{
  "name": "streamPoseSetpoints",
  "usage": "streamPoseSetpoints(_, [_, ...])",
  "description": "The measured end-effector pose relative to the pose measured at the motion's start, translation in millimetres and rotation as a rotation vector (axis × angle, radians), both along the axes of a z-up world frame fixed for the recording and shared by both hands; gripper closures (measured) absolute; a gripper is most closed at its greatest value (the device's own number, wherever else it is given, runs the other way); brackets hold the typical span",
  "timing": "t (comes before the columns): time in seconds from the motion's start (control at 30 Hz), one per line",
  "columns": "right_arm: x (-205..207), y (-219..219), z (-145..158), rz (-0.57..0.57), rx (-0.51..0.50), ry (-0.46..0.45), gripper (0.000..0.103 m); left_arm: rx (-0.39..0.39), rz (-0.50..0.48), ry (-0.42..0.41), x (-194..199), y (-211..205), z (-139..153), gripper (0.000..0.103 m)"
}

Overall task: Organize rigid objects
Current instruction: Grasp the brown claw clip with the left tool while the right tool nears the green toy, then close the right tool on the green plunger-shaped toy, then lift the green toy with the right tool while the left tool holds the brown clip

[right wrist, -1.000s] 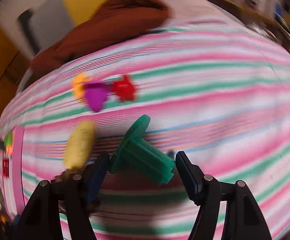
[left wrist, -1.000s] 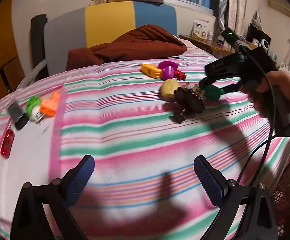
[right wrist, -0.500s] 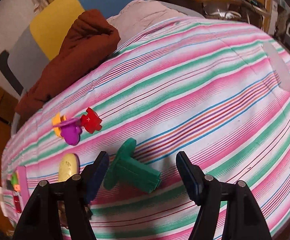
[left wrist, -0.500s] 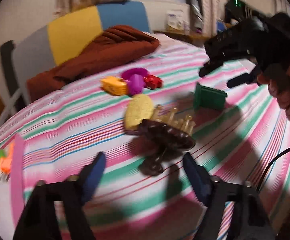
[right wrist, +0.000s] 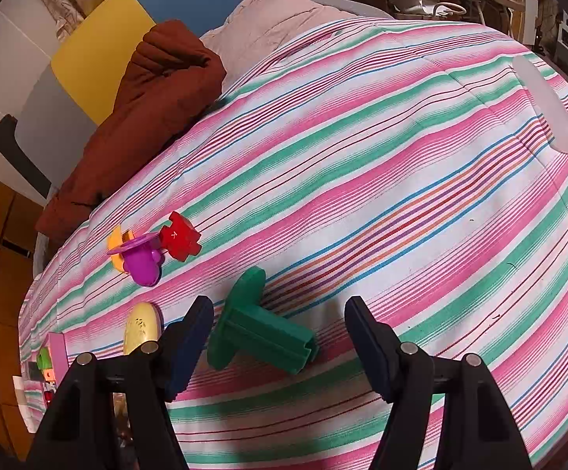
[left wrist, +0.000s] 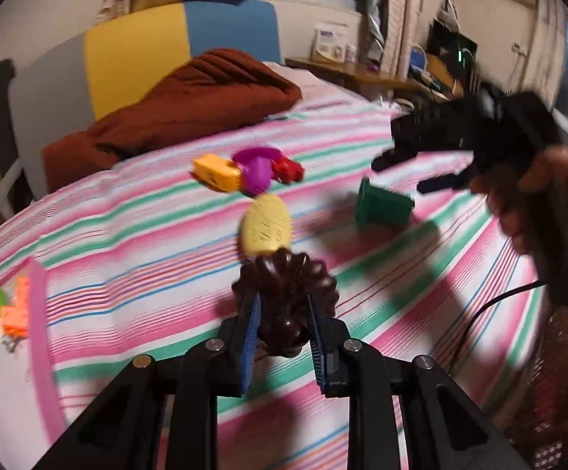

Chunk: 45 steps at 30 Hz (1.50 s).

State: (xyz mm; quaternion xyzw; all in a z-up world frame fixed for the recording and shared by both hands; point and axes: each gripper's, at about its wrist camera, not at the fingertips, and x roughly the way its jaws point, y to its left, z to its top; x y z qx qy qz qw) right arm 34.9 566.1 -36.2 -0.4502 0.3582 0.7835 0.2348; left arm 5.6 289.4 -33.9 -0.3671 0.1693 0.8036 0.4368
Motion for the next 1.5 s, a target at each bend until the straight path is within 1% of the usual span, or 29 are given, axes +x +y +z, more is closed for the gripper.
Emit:
streamPoseSetpoints(0.03, [-0.2, -0.6, 0.0, 0.003, 0.001, -0.003, 0.032, -0.01, 0.01, 0.002, 0.2, -3.6, 3.0, 0.079])
streamPoseSetpoints(0.13, [-0.6, -3.0, -1.0, 0.02, 0.001, -0.01, 0.032, -0.029, 0.019, 0.003, -3.4, -4.8, -0.2, 0.079])
streamPoseSetpoints(0.23, [3.1, -5.3, -1.0, 0.023, -0.001, -0.011, 0.032, 0.004, 0.058, -0.024, -6.4, -7.0, -0.7, 0.079])
streamPoseSetpoints(0.33, [14.5, -3.4, 3.8, -0.015, 0.006, 0.013, 0.032, 0.044, 0.099, -0.048, -15.5, -0.6, 3.4, 0.079])
streamPoseSetpoints(0.4, [25.1, -0.1, 6.8, -0.051, 0.019, 0.018, 0.032, 0.045, 0.1, -0.045, -18.8, 8.6, 4.2, 0.079])
streamPoseSetpoints(0.47, [34.7, 2.3, 6.3, -0.067, 0.017, 0.017, 0.032, 0.025, 0.081, -0.028, -19.2, 18.4, 1.1, 0.078])
streamPoseSetpoints(0.57, [47.1, 9.1, -0.6, -0.091, -0.022, 0.016, 0.032, 0.022, 0.063, -0.002, -17.4, 23.9, -3.3, 0.078])
streamPoseSetpoints(0.63, [47.8, 12.4, -5.7, -0.104, -0.046, 0.014, 0.031, 0.02, 0.071, -0.01, -19.0, 24.3, -8.7, 0.078])
streamPoseSetpoints(0.7, [39.7, 9.7, -10.8, -0.08, -0.064, 0.005, 0.031, 0.025, 0.084, -0.026, -20.8, 23.3, -14.2, 0.078])
streamPoseSetpoints(0.73, [35.4, 6.7, -12.3, -0.06, -0.072, 0.002, 0.031, 0.033, 0.092, -0.022, -20.8, 21.4, -16.2, 0.076])
streamPoseSetpoints(0.83, [25.9, -2.6, -16.2, -0.001, -0.085, -0.006, 0.031, 0.061, 0.085, -0.002, -17.7, 16.7, -18.0, 0.076])
streamPoseSetpoints(0.93, [15.6, -11.2, -21.6, 0.047, -0.063, -0.04, 0.031, 0.074, 0.065, 0.016, -13.4, 11.1, -17.5, 0.079])
streamPoseSetpoints(1.0, [10.7, -13.6, -24.9, 0.056, -0.045, -0.056, 0.033, 0.076, 0.059, 0.03, -10.3, 6.7, -17.3, 0.079])
streamPoseSetpoints(1.07, [5.7, -17.9, -25.6, 0.079, -0.001, -0.074, 0.051, 0.084, 0.072, 0.024, -9.0, -0.5, -16.4, 0.079])
streamPoseSetpoints(1.1, [3.8, -21.4, -24.4, 0.097, 0.021, -0.078, 0.07, 0.093, 0.087, 0.014, -9.1, -5.7, -15.8, 0.079])
streamPoseSetpoints(1.13, [3.2, -24.2, -22.5, 0.105, 0.04, -0.081, 0.078, 0.096, 0.1, 0.009, -9.4, -8.9, -15.8, 0.079])
streamPoseSetpoints(1.17, [3.3, -27.5, -18.9, 0.119, 0.058, -0.074, 0.08, 0.101, 0.123, -0.002, -9.8, -15.2, -15.4, 0.079])
streamPoseSetpoints(1.23, [4.5, -34.5, -8.0, 0.151, 0.092, -0.038, 0.088, 0.11, 0.145, -0.012, -9.7, -23.5, -15.1, 0.079])
streamPoseSetpoints(1.33, [7.4, -46.8, 10.8, 0.196, 0.167, 0.021, 0.089, 0.115, 0.164, -0.015, -5.8, -37.0, -15.3, 0.079])
streamPoseSetpoints(1.37, [7.4, -48.6, 15.3, 0.211, 0.176, 0.043, 0.089, 0.114, 0.165, -0.013, -4.4, -39.7, -15.6, 0.079])
streamPoseSetpoints(1.43, [6.4, -53.4, 21.1, 0.238, 0.161, 0.096, 0.089, 0.116, 0.169, -0.003, -0.8, -45.3, -15.9, 0.079])
streamPoseSetpoints(1.5, [-0.1, -55.6, 19.8, 0.263, 0.109, 0.129, 0.089, 0.12, 0.17, 0.004, 2.6, -49.6, -16.8, 0.079])
